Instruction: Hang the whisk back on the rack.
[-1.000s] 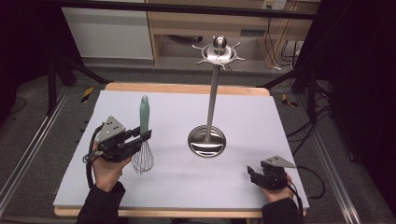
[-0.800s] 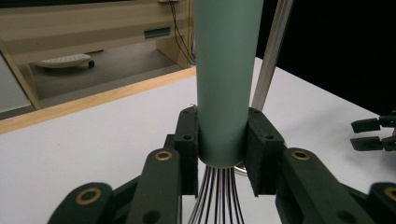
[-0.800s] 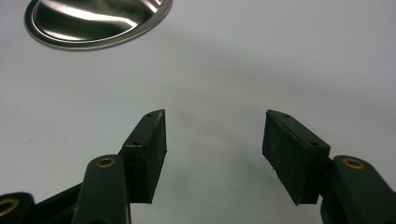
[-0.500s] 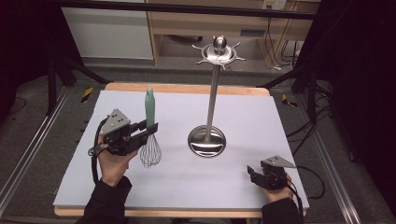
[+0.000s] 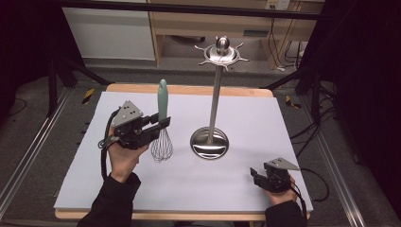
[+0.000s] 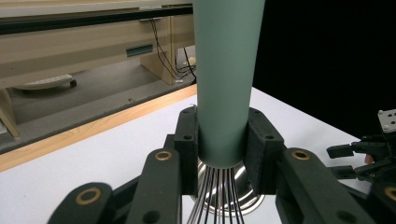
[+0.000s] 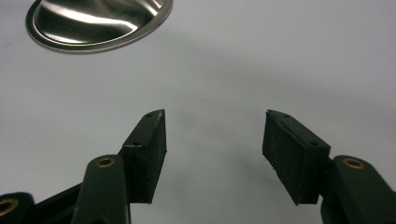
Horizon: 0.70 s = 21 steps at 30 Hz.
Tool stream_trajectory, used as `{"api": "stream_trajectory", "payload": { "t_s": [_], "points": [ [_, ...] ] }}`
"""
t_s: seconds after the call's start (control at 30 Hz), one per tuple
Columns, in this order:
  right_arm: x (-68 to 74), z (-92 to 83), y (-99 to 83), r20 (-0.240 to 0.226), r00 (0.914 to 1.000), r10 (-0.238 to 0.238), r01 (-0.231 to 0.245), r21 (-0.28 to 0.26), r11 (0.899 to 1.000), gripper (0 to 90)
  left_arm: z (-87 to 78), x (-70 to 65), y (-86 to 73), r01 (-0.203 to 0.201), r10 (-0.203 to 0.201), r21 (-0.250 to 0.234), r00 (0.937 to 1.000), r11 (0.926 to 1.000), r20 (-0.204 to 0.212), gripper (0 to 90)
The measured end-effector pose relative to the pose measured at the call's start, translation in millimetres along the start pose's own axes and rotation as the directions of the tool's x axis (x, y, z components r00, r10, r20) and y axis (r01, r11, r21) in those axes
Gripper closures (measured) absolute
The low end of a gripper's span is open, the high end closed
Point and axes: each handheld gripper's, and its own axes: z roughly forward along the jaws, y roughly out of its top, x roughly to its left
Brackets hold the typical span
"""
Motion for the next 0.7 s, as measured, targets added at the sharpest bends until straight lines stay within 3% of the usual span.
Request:
{"api": "stream_trajectory", "payload": {
  "t_s": [0.3, 0.7],
  "points": [
    [-0.4, 0.7, 0.2, -0.004, 1.0, -0.002, 0.002, 0.004, 1.0, 40.0, 2.9, -0.7, 12.8, -0.007, 0.007, -0.007, 1.0, 1.0, 0.005, 68.6],
    [-0.7, 0.4, 0.3, -0.005, 1.0, 0.004, -0.004, 0.002, 1.0, 40.0, 13.1, -10.2, 32.1, -0.049, 0.049, -0.005, 0.9987, 0.9988, 0.012, 68.6]
  ]
}}
